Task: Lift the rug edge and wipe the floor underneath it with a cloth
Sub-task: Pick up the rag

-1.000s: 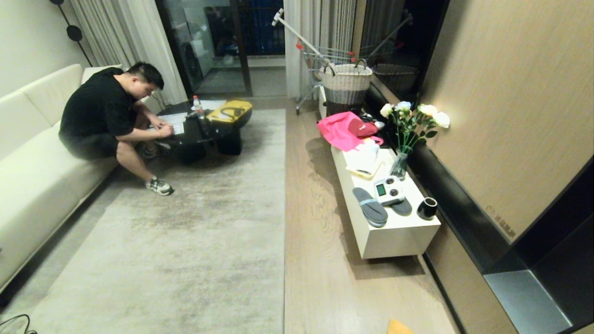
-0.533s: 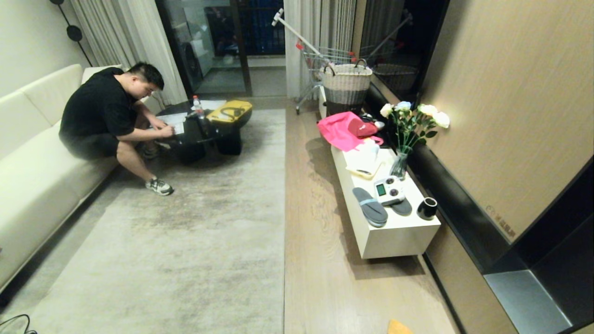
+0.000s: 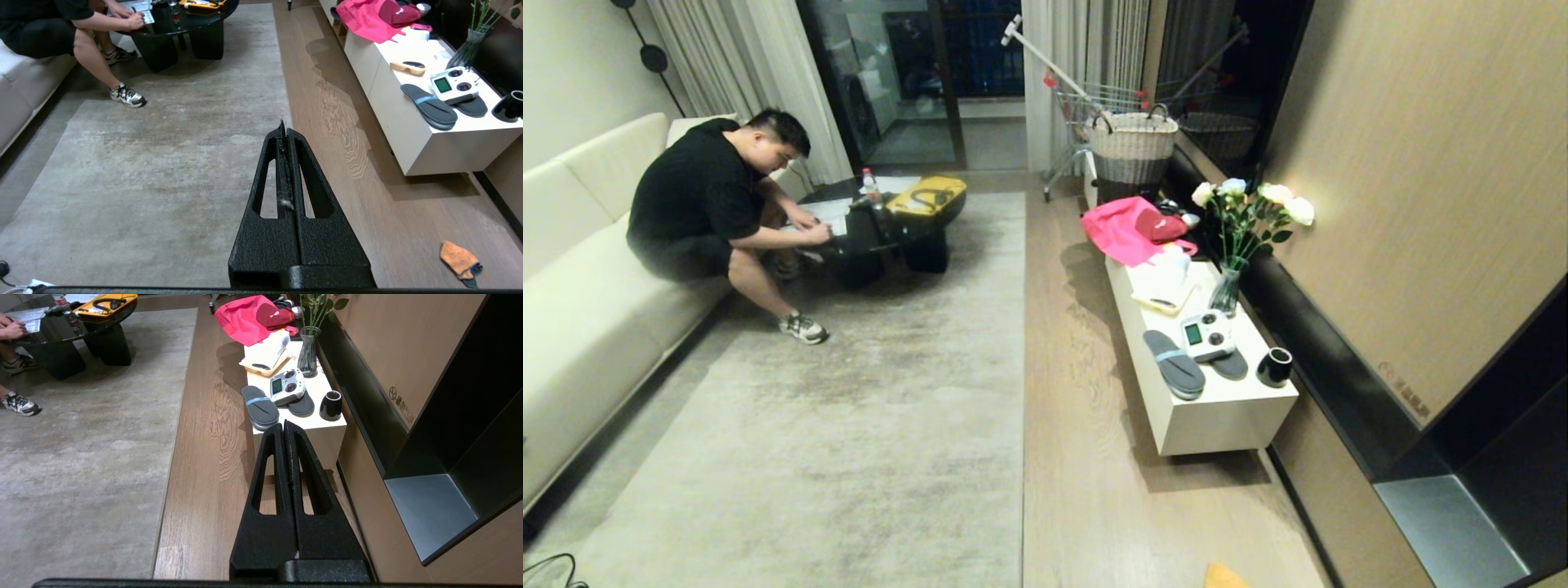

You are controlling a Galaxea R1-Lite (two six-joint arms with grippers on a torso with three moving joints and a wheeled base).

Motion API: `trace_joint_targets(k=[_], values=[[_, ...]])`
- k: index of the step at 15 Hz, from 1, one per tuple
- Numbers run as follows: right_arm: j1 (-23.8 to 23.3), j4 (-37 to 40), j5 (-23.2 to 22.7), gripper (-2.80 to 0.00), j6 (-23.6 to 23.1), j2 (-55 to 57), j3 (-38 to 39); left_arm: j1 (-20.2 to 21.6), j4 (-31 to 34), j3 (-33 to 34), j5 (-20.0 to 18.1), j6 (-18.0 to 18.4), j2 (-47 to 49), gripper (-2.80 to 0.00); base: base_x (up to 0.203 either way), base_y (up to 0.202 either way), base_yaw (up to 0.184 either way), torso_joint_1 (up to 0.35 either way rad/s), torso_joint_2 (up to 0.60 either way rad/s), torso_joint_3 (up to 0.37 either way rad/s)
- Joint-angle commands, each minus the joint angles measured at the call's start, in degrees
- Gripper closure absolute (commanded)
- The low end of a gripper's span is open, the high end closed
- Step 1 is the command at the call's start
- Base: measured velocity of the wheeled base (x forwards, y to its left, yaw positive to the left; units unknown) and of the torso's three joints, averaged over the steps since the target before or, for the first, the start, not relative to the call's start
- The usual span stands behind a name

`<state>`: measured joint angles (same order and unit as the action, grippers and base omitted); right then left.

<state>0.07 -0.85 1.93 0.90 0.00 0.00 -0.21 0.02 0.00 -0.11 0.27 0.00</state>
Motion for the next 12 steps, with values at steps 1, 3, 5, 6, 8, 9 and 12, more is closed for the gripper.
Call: trace_joint_targets(k=[1,3,5,6,8,9,12], values=[[0.01,-0.03,0.01,0.0,-0.02,0.09,0.0,0.03,0.0,0.0,0.03,0.0,0.01,0.0,0.0,0.0,0.0,0.0,0.0,0.0],[0.01,-0.03,0.01,0.0,-0.02,0.09,0.0,0.03,-0.02,0.0,0.02,0.0,0.0,0.0,0.0,0.0,0.0,0.0,0.0,0.0],[0.01,-0.03,0.01,0.0,-0.02,0.09,0.0,0.03,0.01,0.0,0.06,0.0,0.06,0.0,0.0,0.0,0.0,0.0,0.0,0.0],[0.01,-0.03,0.01,0.0,-0.02,0.09,0.0,0.01,-0.02,0.0,0.02,0.0,0.09,0.0,0.0,0.0,0.0,0.0,0.0,0.0],[0.01,-0.03,0.01,0.0,-0.02,0.09,0.0,0.03,0.06,0.0,0.02,0.0,0.0,0.0,0.0,0.0,0.0,0.0,0.0,0.0],[0.01,-0.03,0.01,0.0,-0.02,0.09,0.0,0.03,-0.01,0.0,0.02,0.0,0.08,0.0,0.0,0.0,0.0,0.0,0.0,0.0],[0.01,-0.03,0.01,0.0,-0.02,0.09,0.0,0.02,-0.02,0.0,0.04,0.0,0.02,0.0,0.0,0.0,0.0,0.0,0.0,0.0]])
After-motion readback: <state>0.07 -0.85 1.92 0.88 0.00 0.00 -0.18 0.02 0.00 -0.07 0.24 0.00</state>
